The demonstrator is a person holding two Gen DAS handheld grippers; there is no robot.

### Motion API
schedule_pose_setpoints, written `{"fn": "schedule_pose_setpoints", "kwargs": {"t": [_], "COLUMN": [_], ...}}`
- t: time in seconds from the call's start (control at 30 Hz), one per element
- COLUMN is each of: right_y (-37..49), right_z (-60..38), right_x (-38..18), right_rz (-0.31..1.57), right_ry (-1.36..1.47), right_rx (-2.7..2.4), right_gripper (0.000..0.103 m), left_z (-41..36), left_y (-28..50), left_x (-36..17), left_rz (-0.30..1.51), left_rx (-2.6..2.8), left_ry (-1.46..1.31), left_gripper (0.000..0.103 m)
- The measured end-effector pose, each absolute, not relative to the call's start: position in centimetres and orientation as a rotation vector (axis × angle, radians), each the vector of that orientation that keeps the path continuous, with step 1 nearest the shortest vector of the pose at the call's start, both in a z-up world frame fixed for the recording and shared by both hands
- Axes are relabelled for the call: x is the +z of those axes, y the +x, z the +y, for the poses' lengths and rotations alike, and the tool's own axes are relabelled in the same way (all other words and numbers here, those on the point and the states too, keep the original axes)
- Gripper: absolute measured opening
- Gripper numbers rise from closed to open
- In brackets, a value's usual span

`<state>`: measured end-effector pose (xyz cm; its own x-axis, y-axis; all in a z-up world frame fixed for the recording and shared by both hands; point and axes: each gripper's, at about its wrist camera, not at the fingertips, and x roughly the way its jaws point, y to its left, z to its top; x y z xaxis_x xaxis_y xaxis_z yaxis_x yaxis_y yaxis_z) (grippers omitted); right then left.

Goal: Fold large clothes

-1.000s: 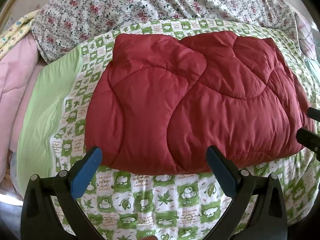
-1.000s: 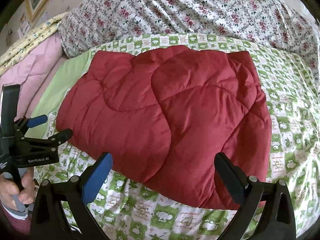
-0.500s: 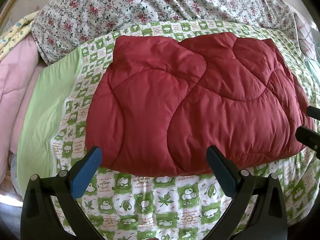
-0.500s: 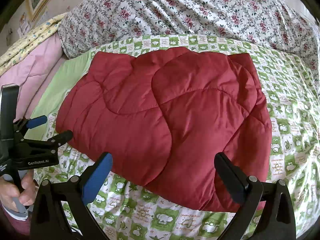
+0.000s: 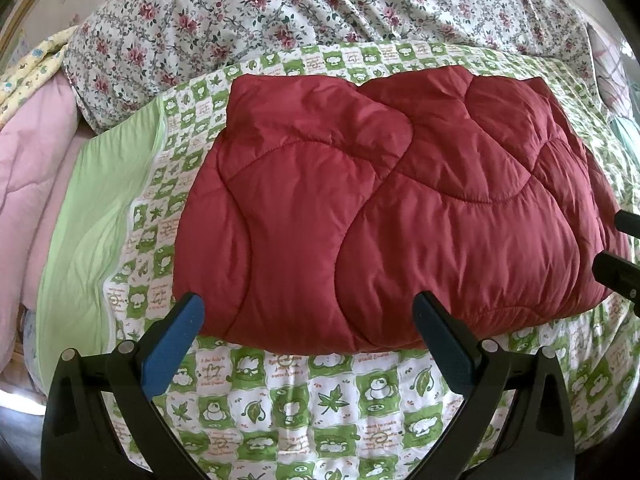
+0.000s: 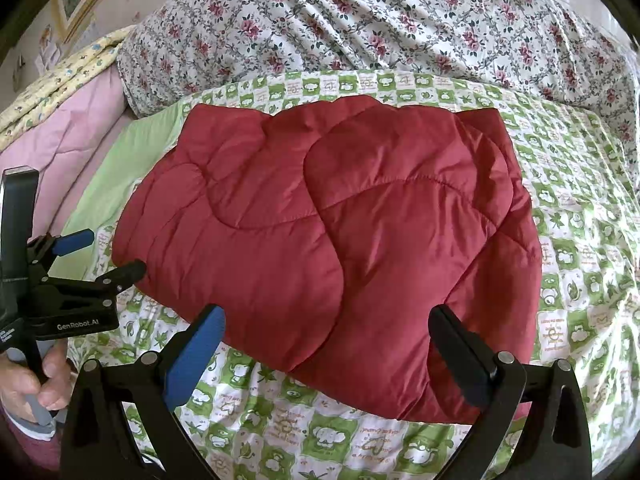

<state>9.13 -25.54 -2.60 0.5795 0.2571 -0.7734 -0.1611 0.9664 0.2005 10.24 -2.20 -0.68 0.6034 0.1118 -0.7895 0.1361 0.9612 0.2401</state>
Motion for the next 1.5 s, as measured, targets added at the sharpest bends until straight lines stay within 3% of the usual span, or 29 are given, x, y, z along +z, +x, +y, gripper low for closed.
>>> {"fn": "schedule_pose_setpoints", "kwargs": {"t": [1.5], "right_y": [9.34], "right_z": [-26.02], "right_x": [-2.02], "right_rz": [0.918], "right_ry": [0.108], "right_rx": [0.237], "right_gripper": [0.102], "left_z": [-2.36], "left_y": [10.17], "left_x": [-0.23], "left_rz": [0.910], "left_rx": [-0.010], "left_ry": [0.290], "left_gripper": [0.103]}}
